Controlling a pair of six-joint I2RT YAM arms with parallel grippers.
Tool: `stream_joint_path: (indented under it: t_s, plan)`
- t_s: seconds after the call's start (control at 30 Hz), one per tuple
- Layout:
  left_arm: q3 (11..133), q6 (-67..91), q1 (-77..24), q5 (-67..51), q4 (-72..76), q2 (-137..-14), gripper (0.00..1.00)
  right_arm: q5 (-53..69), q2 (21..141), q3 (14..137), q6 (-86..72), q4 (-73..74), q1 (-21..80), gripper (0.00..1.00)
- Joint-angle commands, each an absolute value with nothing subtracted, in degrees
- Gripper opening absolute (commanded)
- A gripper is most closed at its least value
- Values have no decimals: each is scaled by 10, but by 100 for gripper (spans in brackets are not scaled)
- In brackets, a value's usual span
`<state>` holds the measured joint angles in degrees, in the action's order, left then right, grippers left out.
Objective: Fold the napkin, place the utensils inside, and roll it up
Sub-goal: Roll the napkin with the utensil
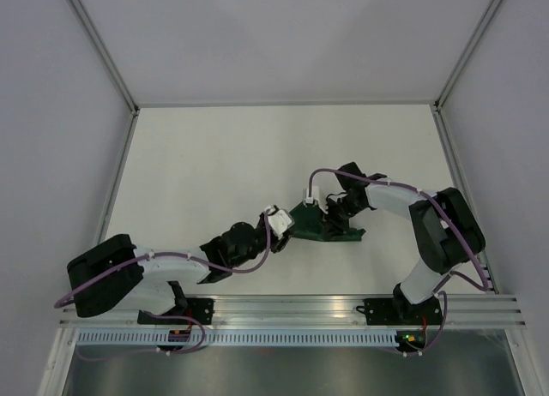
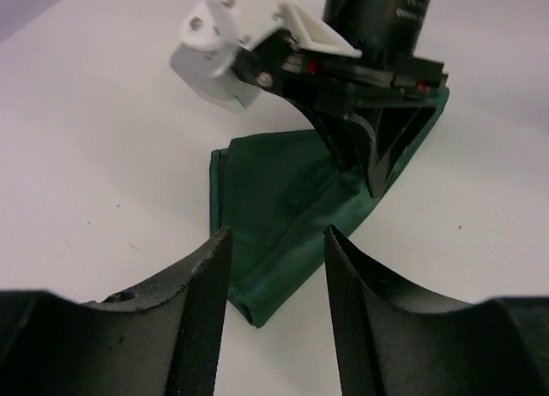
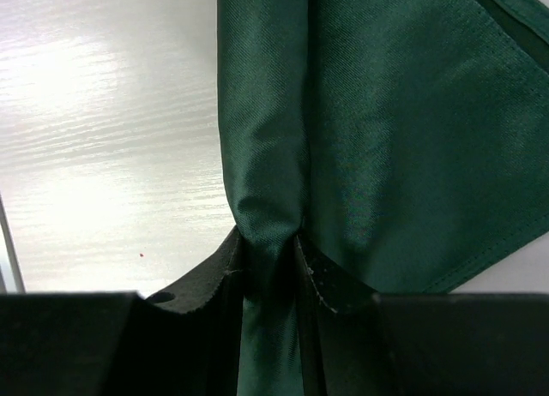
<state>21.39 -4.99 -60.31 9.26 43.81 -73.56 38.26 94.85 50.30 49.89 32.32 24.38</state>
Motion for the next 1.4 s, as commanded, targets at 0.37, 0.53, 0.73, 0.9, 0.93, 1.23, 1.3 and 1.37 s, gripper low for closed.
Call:
stream_joint_path:
  t_s: [0.37,0.53,0.73,0.9,0.93,1.23,1.3,1.37]
  plan:
    - [319,-278,-706,126,427,-948,57,437,1071,598,578,485,185,12]
    - [348,-321,-715,128,414,-990,61,432,1081,600,584,490,178,12]
    - [377,-364,-714,123,411,-1030,61,426,1086,599,587,488,171,12]
    - [400,-383,-709,117,401,-1059,62,425,1099,606,592,497,168,12]
    - [404,-384,-706,113,394,-1063,62,425,1101,607,593,498,168,12]
    - [429,-339,-671,55,316,-1078,57,425,1119,620,606,516,163,12]
    - [437,-331,-667,43,298,-1082,56,424,1121,623,606,521,162,12]
    - [448,-320,-664,32,280,-1085,55,425,1123,626,607,525,162,12]
